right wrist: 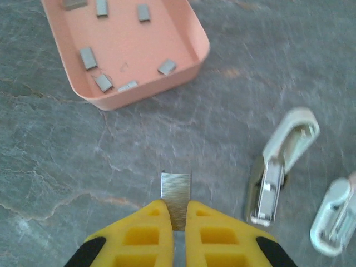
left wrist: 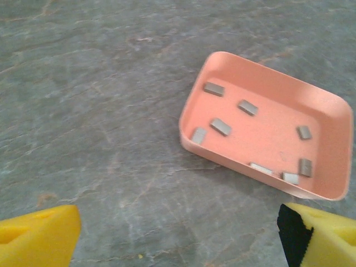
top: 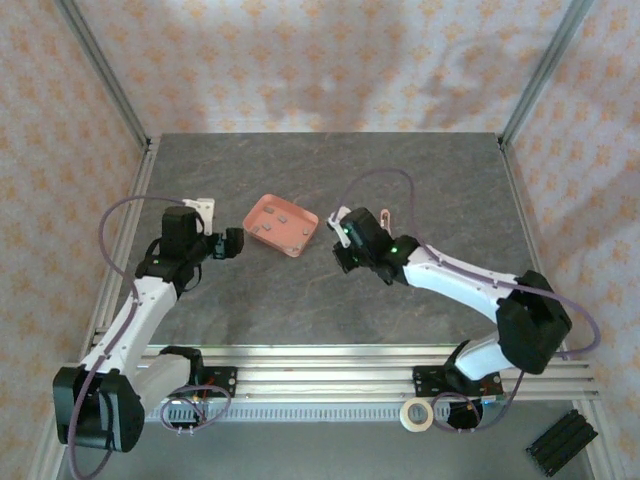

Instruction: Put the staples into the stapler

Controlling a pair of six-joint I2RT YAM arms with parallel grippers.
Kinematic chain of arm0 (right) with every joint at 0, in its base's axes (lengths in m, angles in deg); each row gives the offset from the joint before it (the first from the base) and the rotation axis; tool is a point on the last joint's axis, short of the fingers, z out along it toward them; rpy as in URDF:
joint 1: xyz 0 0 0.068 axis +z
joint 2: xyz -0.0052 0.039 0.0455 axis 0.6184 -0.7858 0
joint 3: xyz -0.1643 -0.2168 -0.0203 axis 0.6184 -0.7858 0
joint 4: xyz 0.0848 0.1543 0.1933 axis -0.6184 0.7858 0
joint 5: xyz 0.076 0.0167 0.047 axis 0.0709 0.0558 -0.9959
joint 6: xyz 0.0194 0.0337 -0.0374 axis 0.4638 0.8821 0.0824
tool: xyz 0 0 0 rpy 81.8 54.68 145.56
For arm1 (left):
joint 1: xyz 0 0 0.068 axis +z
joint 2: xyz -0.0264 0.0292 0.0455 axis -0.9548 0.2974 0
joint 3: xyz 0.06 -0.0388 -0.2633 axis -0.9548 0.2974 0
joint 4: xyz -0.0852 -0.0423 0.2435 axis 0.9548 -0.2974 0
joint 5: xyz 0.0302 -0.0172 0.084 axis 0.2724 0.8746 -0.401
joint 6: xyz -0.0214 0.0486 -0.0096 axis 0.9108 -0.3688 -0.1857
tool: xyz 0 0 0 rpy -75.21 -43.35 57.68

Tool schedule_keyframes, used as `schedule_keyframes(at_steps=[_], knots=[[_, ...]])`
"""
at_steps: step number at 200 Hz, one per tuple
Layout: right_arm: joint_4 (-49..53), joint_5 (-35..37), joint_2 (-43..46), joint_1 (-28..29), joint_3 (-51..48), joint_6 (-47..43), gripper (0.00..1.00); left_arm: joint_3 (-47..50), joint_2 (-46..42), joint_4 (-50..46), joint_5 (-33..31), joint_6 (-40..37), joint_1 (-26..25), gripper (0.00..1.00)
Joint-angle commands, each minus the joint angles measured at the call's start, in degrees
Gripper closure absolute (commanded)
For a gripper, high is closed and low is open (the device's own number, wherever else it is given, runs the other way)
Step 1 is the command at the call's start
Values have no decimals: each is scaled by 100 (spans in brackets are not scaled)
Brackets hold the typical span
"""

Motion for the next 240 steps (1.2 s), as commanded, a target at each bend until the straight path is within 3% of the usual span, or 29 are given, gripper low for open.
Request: schedule_keyframes(at_steps=[1, 83, 152, 202, 240], knots=[[257, 752, 435, 71, -232, 1312, 90, 113, -46, 369, 103, -116, -214, 9], [689, 1292, 162, 67, -658, 2809, 91, 50, 540, 1210, 12, -127, -862, 9], [976, 1072, -457, 45, -768, 2885, 92, 258, 1091, 2112, -198, 254, -1222, 9], [799, 874, -152, 19, -1322, 3009, 92, 569, 1295, 2776, -1058, 321, -1852, 9], [477, 537, 128, -228, -1701, 2973, 91, 563, 1622, 3213, -881, 325, -2075, 8]])
